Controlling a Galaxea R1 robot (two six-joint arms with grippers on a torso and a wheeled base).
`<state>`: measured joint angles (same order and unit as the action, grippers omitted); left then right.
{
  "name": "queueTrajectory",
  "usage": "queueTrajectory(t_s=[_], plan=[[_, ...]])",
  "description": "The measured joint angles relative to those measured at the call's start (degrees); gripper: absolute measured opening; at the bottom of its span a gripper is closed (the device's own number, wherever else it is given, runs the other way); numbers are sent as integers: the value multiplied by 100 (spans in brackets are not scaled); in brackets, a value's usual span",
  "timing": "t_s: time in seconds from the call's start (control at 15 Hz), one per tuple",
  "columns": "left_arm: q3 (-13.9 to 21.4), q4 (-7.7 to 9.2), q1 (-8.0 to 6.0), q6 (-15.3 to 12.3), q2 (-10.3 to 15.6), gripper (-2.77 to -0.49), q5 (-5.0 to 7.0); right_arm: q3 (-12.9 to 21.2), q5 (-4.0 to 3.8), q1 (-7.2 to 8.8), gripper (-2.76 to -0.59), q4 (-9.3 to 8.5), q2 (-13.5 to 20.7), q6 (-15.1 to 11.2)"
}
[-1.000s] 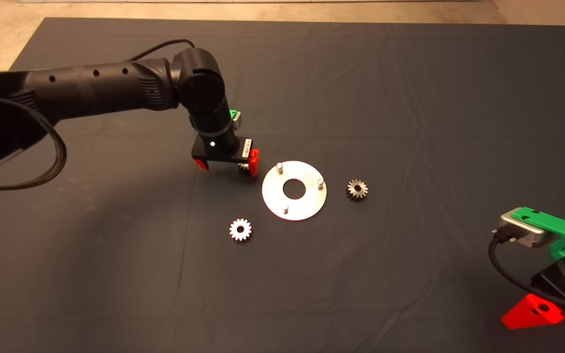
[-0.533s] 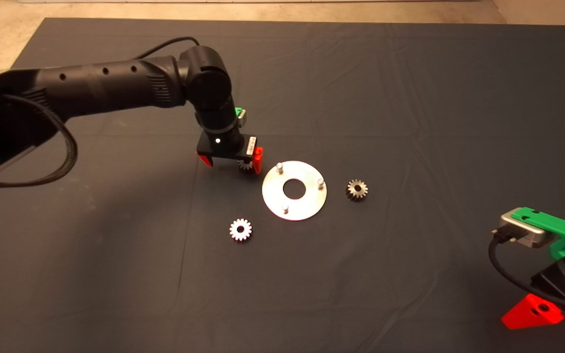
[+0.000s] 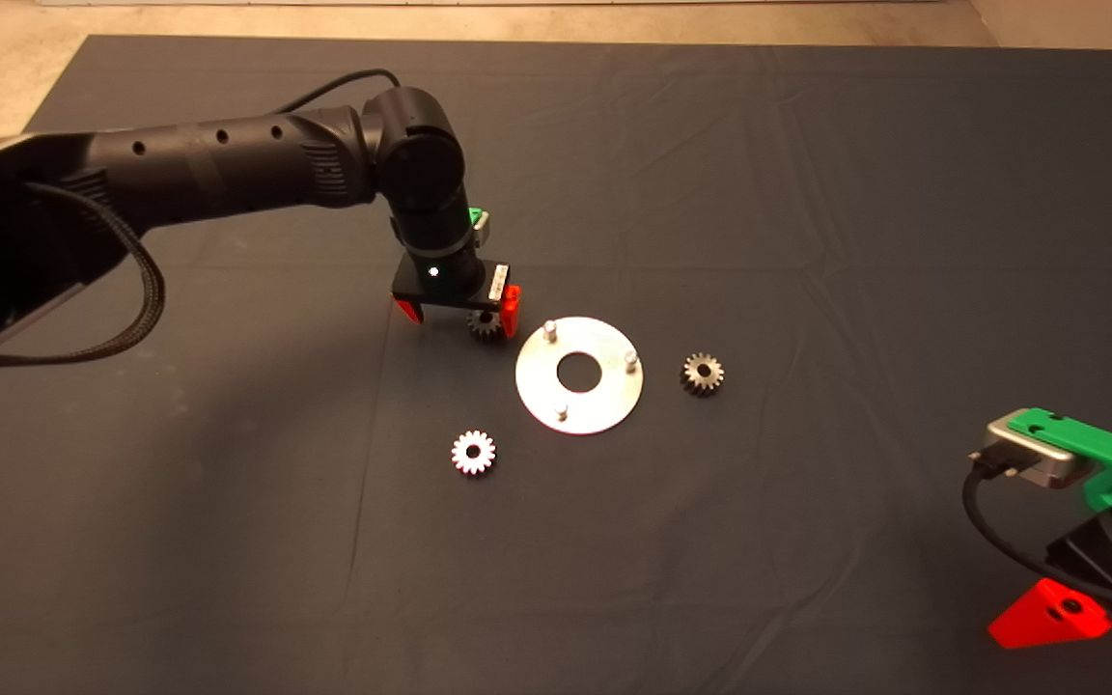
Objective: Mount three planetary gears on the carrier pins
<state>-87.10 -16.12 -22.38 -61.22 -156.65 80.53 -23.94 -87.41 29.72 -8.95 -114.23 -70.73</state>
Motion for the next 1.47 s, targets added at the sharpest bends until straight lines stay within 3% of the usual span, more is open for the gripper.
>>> queueTrajectory(t_s=[0.13,0.47,0.8,1.0,1.2,1.47], plan=[[-93,0,0,50,-49,-59,-7,0,1,-2,-61,-2,2,0],[-137,2,0,189,-47,-86,-13,0,1,1,-61,0,-2,0],[-209,7,0,202,-82,-88,-18,0,1,-2,-61,-2,-2,0],[-332,11,0,213,-149,-89,-16,0,0,-2,-61,-2,-2,-2],[-560,5,0,393,-311,-102,-22,0,4,-1,-61,-2,-2,0],[-684,9,0,445,-336,-118,-41,0,0,-2,-61,-2,-2,0]])
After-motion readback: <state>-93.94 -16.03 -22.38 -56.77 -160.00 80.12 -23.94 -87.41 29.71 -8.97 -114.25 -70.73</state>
